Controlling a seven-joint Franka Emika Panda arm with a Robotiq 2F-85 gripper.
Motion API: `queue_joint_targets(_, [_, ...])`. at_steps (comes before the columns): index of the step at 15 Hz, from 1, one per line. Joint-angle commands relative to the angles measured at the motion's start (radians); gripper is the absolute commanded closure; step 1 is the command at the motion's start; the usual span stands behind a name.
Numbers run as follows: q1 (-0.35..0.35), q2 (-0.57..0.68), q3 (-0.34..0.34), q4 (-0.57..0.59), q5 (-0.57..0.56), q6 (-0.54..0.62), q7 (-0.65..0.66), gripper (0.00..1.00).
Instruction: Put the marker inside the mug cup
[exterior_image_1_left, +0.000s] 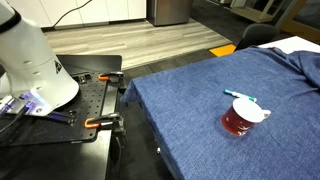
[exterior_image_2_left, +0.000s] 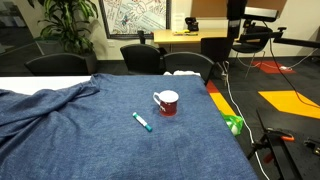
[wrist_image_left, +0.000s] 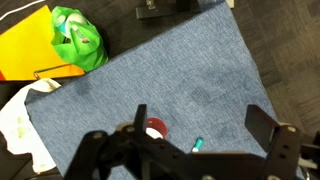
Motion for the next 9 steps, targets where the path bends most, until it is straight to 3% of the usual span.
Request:
queue_joint_targets(1, [0.007,0.112,0.007,0.096,0.072,0.043,0.12,0.0])
queue_joint_targets(6, [0.023,0.214,0.007,0.144,0.213,0.212,0.246,0.0])
queue_joint_targets(9, [0.039,0.257,0.01,0.137,0.208,0.358,0.288,0.0])
